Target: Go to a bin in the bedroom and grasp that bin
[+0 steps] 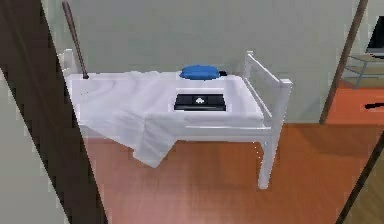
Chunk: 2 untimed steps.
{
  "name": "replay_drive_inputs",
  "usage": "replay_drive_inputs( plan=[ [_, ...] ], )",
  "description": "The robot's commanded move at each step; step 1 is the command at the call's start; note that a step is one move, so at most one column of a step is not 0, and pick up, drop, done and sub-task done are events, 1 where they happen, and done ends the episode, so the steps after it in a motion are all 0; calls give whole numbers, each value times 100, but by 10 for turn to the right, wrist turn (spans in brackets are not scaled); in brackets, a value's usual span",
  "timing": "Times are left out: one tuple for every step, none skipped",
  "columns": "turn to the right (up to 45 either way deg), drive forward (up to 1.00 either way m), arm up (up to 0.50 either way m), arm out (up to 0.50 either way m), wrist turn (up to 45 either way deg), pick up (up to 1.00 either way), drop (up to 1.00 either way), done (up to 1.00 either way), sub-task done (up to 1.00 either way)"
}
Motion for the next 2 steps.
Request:
replay_drive_inputs(
  plan=[
    [240,0,0,0,0,0,0,0,0],
    [0,65,0,0,0,0,0,0,0]
  ],
)
